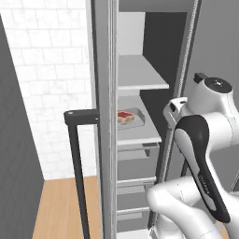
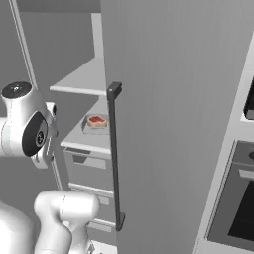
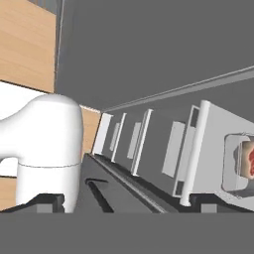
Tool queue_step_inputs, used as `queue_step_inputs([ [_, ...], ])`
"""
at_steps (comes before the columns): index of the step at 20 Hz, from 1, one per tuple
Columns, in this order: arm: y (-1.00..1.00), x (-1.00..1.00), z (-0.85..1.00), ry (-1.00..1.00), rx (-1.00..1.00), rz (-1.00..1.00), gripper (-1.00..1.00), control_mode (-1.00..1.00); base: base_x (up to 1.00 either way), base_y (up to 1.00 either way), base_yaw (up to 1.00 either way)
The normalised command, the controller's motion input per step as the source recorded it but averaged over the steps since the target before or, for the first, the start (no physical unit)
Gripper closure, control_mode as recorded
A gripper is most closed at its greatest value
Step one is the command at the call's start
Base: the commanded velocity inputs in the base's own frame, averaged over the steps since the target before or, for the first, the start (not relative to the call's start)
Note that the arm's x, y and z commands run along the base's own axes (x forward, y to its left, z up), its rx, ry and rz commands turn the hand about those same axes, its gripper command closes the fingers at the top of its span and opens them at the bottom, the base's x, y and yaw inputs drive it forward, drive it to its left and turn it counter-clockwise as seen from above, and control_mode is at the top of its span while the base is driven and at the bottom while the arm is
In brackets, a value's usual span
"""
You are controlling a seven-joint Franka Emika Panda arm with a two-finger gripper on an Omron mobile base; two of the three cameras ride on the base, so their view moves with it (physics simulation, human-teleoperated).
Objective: Take the meat container that has the steak and place it on the second highest rack of the freezer. Then take the vegetable container that has the cucumbers and place it on the highest rack of the freezer.
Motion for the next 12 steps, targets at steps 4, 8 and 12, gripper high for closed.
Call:
queue_step_inputs([
  [4,0.0,0.0,0.0,0.0,0.0,0.0,-1.0,1.0,-1.0,-0.74,-0.14],
  [8,0.0,0.0,0.0,0.0,0.0,0.0,-1.0,1.0,-0.87,-0.92,-0.31],
  [12,0.0,0.0,0.0,0.0,0.0,0.0,-1.0,1.0,-0.34,-0.98,-0.32],
])
